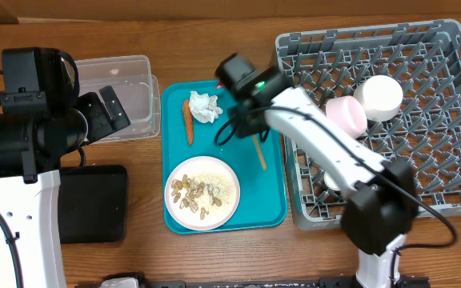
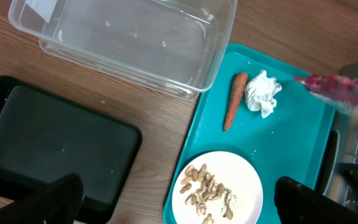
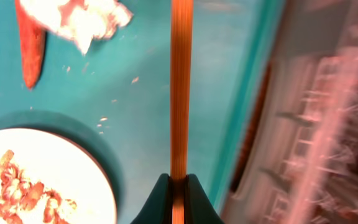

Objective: Sort waste into correct bins and load items into the dishwasher

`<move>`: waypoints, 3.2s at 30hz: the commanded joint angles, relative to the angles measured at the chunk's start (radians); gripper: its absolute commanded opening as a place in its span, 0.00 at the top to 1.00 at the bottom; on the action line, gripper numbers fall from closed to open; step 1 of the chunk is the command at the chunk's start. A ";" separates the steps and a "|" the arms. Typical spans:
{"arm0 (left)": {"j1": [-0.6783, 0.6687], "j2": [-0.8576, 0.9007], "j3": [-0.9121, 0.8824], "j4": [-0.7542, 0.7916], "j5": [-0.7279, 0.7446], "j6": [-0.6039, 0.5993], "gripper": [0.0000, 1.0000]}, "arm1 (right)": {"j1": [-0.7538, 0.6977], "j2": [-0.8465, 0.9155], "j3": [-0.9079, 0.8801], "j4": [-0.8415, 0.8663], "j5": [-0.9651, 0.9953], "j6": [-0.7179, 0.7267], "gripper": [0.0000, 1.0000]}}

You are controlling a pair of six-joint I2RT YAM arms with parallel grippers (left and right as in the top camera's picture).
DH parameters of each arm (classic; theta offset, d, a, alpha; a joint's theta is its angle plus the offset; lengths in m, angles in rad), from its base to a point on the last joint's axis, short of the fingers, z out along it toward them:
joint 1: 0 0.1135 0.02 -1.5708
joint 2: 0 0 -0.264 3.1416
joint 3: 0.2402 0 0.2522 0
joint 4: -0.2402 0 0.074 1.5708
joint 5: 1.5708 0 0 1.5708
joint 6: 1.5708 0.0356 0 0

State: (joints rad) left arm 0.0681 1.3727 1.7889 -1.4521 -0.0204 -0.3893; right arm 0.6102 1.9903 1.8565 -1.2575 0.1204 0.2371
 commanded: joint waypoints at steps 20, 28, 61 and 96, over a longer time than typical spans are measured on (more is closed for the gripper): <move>0.003 0.002 0.008 -0.003 -0.013 0.016 0.00 | -0.196 -0.066 0.029 -0.005 0.004 -0.035 0.96; 0.003 0.002 0.008 -0.003 -0.013 0.016 0.00 | -0.229 -0.032 -0.021 0.020 0.042 -0.115 0.96; 0.003 0.002 0.008 -0.003 -0.013 0.015 0.00 | -0.130 -0.515 -0.074 -0.063 -0.129 -0.107 0.00; 0.003 0.002 0.008 -0.003 -0.013 0.016 0.00 | -0.500 -1.626 -1.399 0.943 -0.167 -0.241 0.00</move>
State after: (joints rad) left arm 0.0681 1.3727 1.7885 -1.4521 -0.0235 -0.3893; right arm 0.1146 0.4553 0.5552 -0.3805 -0.0105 -0.0002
